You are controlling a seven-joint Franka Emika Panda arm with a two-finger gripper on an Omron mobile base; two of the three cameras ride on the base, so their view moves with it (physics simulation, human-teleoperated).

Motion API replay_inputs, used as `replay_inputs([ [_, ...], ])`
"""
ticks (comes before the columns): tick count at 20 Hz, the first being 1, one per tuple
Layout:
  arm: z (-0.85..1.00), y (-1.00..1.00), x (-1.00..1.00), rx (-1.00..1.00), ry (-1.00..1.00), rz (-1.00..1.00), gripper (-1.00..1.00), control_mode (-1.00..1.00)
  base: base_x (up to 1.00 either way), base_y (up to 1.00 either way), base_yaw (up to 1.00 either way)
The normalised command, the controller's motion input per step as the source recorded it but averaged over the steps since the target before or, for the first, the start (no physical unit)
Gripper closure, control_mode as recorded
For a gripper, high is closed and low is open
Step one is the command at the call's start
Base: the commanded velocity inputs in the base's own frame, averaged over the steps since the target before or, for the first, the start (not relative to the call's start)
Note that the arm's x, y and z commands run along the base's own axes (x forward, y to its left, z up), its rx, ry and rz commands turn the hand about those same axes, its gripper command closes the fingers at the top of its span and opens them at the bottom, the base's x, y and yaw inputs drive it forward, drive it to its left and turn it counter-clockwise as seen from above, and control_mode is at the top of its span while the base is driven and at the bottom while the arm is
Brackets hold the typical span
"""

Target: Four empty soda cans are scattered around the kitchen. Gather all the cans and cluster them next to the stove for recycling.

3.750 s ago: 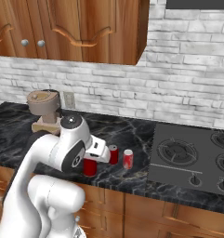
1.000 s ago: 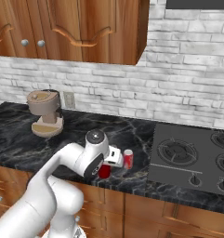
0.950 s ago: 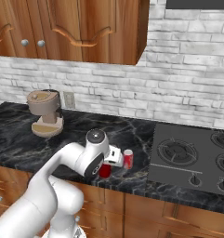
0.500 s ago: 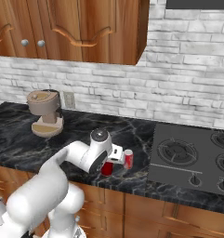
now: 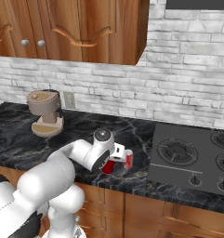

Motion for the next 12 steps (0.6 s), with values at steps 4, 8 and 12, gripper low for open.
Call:
replay_inputs([
  [4, -0.57, 0.30, 0.00, -0.03, 0.00, 0.00, -1.00, -1.00, 0.00, 0.00, 0.00],
  [8, -0.10, 0.36, -0.08, -0.02, -0.06, 0.00, -1.00, -1.00, 0.00, 0.00, 0.00],
  [12, 0.03, 0.29, -0.31, 0.00, -0.11, 0.00, -1.00, -1.00, 0.00, 0.00, 0.00],
])
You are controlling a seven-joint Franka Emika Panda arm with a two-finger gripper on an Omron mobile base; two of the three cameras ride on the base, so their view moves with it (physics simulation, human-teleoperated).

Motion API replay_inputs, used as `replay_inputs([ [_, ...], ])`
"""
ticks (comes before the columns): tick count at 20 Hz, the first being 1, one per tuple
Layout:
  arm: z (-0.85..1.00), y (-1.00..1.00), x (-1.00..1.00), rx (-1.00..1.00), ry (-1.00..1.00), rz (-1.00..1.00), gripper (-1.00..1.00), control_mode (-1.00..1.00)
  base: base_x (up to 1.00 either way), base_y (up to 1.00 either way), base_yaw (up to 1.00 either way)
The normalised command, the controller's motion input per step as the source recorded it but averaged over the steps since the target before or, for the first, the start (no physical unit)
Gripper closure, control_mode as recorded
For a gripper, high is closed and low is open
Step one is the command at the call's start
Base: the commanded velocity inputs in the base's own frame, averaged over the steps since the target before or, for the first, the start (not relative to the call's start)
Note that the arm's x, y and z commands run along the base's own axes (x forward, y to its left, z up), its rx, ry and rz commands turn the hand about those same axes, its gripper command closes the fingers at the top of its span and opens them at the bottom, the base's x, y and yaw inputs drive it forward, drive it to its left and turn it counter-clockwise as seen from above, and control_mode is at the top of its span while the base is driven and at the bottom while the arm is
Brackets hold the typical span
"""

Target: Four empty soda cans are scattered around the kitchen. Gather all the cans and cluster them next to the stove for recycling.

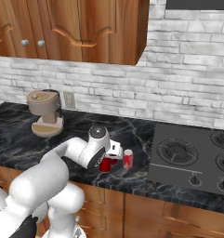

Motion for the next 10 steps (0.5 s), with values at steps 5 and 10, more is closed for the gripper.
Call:
replay_inputs([
  [5, 0.18, 0.00, -0.41, 0.00, -0.12, 0.00, -1.00, -1.00, 0.00, 0.00, 0.00],
  [10, 0.68, 0.00, -0.16, 0.00, -0.16, 0.00, -1.00, -1.00, 0.00, 0.00, 0.00],
])
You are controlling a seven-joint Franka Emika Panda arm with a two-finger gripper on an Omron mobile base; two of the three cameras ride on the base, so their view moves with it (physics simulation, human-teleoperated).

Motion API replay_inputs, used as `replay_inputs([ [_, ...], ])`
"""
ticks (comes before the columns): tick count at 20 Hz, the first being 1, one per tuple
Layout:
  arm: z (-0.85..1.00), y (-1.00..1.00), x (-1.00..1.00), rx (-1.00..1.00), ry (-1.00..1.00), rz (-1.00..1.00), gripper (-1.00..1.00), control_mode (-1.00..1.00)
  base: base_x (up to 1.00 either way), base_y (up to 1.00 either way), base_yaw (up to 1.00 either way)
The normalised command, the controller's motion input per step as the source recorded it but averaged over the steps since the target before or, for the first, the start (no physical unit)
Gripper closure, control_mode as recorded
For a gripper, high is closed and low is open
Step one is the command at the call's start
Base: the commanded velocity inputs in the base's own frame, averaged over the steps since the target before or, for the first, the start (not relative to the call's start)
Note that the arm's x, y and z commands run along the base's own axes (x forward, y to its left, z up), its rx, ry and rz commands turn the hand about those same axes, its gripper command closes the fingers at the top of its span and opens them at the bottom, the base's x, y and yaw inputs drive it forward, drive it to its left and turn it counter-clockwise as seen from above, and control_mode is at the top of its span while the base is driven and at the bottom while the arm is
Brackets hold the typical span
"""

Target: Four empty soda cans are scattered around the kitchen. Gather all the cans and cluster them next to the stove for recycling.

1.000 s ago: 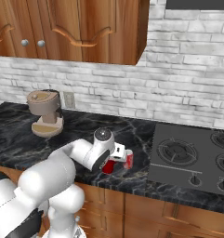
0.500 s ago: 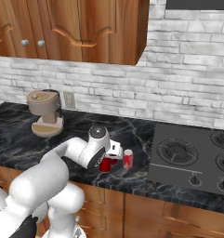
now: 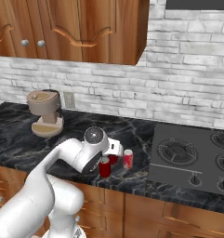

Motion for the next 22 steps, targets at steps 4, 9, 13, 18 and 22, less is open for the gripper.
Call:
replay_inputs([
  [4, 0.80, 0.12, -0.18, 0.00, -0.08, 0.00, -1.00, -1.00, 0.00, 0.00, 0.00],
  [9, 0.46, 0.15, -0.63, 0.03, 0.02, -0.05, -1.00, -1.00, 0.00, 0.00, 0.00],
  [13, 0.33, 0.02, -0.90, 0.03, 0.10, -0.10, -1.00, -1.00, 0.00, 0.00, 0.00],
  [18, 0.45, 0.02, -0.78, 0.00, 0.05, -0.04, -1.00, -1.00, 0.00, 0.00, 0.00],
  [22, 0.23, 0.03, -0.63, 0.00, 0.00, 0.00, -1.00, -1.00, 0.00, 0.00, 0.00],
])
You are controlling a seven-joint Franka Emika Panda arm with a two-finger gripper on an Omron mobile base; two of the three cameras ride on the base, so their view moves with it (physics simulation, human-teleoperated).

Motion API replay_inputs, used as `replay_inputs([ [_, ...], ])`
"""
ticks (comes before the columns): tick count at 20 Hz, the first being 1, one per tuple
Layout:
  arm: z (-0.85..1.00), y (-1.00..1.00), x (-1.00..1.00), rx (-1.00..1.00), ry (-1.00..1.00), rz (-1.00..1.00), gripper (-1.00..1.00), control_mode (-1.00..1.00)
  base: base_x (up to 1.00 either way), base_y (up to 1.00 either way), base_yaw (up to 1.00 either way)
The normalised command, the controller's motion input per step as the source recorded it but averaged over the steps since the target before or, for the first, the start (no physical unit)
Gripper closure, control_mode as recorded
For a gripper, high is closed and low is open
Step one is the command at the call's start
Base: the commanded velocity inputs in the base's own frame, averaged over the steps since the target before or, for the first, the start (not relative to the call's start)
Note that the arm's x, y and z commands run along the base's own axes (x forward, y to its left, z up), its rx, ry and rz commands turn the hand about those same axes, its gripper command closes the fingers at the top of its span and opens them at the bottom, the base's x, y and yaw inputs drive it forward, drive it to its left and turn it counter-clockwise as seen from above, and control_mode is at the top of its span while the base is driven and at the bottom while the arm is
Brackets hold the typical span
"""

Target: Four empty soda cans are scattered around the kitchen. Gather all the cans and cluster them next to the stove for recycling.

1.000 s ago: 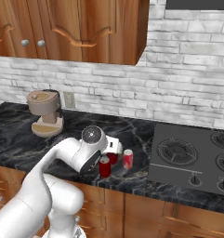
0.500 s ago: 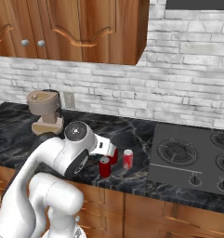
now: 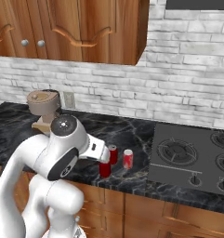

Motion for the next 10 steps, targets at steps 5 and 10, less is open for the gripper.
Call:
replay_inputs([
  [5, 0.08, 0.11, -0.53, 0.00, 0.05, -0.02, -1.00, -1.00, 0.00, 0.00, 0.00],
  [10, 0.08, 0.06, -0.68, 0.00, 0.04, -0.03, -1.00, -1.00, 0.00, 0.00, 0.00],
])
